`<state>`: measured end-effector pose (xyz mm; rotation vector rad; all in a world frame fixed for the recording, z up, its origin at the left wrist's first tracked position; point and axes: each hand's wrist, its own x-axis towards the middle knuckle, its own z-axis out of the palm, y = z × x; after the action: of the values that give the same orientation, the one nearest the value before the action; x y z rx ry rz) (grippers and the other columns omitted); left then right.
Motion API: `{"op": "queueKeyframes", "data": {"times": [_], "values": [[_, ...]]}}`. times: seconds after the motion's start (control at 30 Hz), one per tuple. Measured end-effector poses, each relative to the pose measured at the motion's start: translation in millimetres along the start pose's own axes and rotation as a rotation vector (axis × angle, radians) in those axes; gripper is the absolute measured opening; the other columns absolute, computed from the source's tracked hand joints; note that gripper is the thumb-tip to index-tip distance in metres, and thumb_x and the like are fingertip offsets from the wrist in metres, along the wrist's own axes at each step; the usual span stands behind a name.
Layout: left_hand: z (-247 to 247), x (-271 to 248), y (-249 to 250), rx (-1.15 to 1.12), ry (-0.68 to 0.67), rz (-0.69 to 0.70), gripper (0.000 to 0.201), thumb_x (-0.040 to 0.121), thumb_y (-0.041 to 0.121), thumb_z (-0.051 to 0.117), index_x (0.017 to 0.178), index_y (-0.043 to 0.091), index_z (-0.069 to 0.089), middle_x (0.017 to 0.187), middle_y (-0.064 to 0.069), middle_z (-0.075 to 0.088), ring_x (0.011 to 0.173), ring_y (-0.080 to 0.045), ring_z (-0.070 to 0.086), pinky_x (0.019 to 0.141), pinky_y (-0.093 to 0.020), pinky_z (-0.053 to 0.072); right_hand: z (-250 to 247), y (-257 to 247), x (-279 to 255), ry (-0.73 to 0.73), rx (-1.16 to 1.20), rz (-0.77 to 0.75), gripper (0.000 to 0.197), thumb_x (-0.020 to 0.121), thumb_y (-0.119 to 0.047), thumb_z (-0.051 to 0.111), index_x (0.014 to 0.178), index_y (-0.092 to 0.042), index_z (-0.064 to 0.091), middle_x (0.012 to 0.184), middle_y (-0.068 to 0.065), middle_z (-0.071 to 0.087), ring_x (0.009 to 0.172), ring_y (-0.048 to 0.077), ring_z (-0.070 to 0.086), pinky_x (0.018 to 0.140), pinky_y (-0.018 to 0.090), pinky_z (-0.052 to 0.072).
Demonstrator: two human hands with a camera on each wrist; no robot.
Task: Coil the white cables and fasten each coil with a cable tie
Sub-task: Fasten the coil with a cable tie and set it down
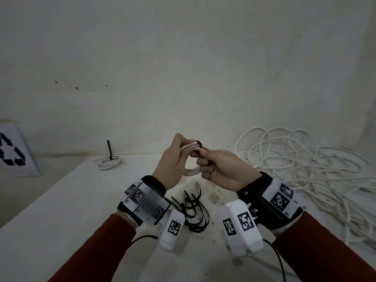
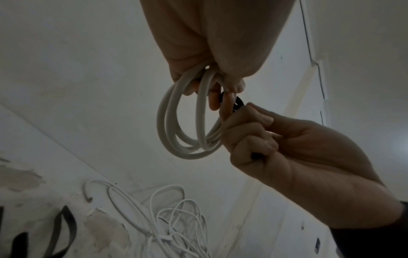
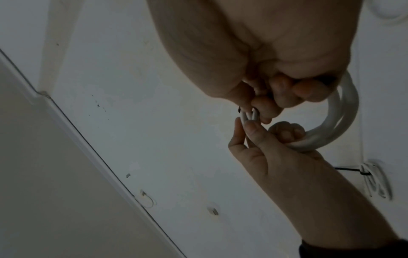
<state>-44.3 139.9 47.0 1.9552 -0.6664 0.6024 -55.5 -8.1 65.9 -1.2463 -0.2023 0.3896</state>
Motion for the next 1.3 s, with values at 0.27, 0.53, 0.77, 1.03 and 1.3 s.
{"op": "queueKeyframes", "data": {"times": [0.27,0.53,0.77,1.03,1.3], "values": [[-1.5,0.2,-0.8,0.027,-0.018,0.101,0.014,0.097,0.003,0.044,0.097,0.017,0.046,0.095,0.017,0.058,0.089,0.011,0.057,0.078,-0.007,0.040,0.8,3.8,-3.8,0.075,0.071,-0.005,0.028,0.100,-0.029,0.046,0.092,-0.009,0.065,0.042,-0.009,0.020,0.035,0.005,0.017,0.037,0.017,0.014],[-7.0,7.9,-8.3,0.302,-0.085,0.291,0.026,0.094,0.024,0.037,0.102,0.005,0.053,0.101,0.003,0.059,0.091,-0.008,0.053,0.082,-0.015,0.041,1.7,9.1,-7.5,0.117,0.135,0.017,0.020,0.098,-0.035,0.051,0.100,-0.016,0.059,0.042,-0.009,0.016,0.033,0.006,0.015,0.031,0.017,0.015],[-12.9,12.1,-8.0,0.401,-0.111,0.286,0.020,0.097,0.021,0.038,0.105,0.009,0.052,0.100,0.001,0.063,0.089,-0.018,0.060,0.077,-0.026,0.046,-3.4,4.5,0.1,0.123,-0.062,-0.018,0.049,0.093,-0.046,0.053,0.121,-0.006,0.063,0.043,-0.008,0.019,0.037,0.006,0.018,0.036,0.018,0.016],[-15.0,19.0,-2.1,-0.137,-0.016,-0.132,0.026,0.098,0.021,0.046,0.118,0.025,0.030,0.082,0.005,0.058,0.052,-0.011,0.046,0.056,-0.023,0.044,-18.7,-5.7,4.6,0.312,-0.199,-0.114,0.031,0.090,-0.037,0.061,0.086,-0.007,0.069,0.080,0.006,0.065,0.067,0.019,0.058,0.065,0.034,0.055],[-14.9,19.2,-11.9,-0.408,-0.009,-0.383,0.023,0.099,0.024,0.044,0.119,0.019,0.034,0.085,0.004,0.067,0.049,-0.010,0.043,0.058,-0.033,0.041,-22.8,2.6,12.7,0.140,-0.171,-0.077,0.016,0.091,-0.011,0.063,0.103,-0.001,0.062,0.091,0.014,0.067,0.070,0.022,0.066,0.065,0.031,0.058]]}}
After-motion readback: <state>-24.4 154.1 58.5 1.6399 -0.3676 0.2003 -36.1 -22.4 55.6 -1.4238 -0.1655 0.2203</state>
